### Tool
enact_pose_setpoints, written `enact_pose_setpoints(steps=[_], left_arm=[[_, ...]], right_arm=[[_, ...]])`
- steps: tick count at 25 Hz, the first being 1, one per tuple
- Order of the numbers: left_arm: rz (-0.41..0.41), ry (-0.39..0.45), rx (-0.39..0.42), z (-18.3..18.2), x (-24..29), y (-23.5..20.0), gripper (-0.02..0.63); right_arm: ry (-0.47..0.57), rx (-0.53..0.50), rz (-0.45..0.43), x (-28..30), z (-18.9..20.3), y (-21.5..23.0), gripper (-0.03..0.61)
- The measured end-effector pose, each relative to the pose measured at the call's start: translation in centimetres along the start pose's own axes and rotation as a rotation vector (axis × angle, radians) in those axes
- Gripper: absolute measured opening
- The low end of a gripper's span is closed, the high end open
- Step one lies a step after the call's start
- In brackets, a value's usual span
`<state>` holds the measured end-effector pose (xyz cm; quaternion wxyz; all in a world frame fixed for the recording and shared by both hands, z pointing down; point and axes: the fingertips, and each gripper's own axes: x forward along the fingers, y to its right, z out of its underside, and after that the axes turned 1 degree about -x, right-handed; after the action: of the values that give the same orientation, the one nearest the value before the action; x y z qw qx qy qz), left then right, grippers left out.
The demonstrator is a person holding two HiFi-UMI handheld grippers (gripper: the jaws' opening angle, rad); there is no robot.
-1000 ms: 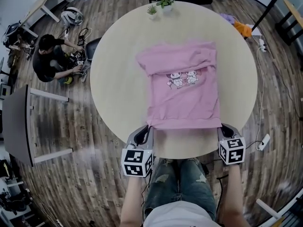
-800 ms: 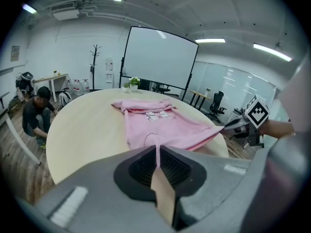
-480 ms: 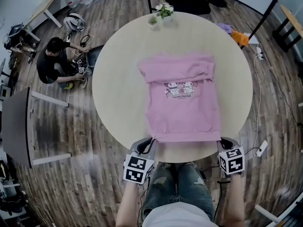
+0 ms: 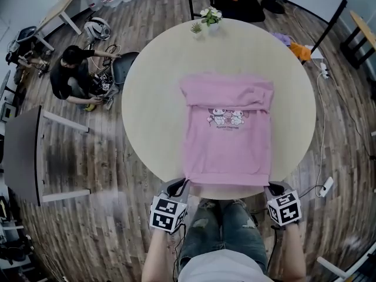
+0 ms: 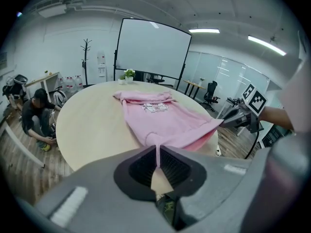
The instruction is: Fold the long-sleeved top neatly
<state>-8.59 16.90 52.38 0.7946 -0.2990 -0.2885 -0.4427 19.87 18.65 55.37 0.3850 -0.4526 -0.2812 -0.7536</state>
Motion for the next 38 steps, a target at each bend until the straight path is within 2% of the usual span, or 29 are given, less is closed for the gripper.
enact_pose_setpoints(steps=[6, 11, 19, 23, 33, 38], left_arm=[[0.013, -0.011, 0.011, 1.0, -1.2, -0.2, 0.026], [0.015, 0.006, 0.035, -0.2, -1.6, -0.6, 0.026], [-0.018, 0.076, 0.100, -5.9, -0.7, -2.1, 0.026], [-0.031, 0.088, 0.099, -9.0, 0.5, -2.8, 0.026], [-0.093, 0.088, 0.104, -17.0, 3.5, -5.7, 0.026], [-0.107, 0.032, 0.112, -19.5, 5.4, -7.1, 0.028]], right_arm=[[-0.025, -0.020, -0.021, -1.0, 0.6, -1.8, 0.031], [0.003, -0.011, -0.006, -1.7, -0.9, -1.7, 0.031], [0.100, 0.021, 0.029, -2.5, -6.0, 1.4, 0.031], [0.135, 0.029, 0.033, -2.4, -9.0, 3.5, 0.031], [0.172, 0.017, -0.009, -0.9, -17.4, 8.8, 0.031], [0.171, 0.005, -0.057, 0.4, -20.5, 11.1, 0.031]])
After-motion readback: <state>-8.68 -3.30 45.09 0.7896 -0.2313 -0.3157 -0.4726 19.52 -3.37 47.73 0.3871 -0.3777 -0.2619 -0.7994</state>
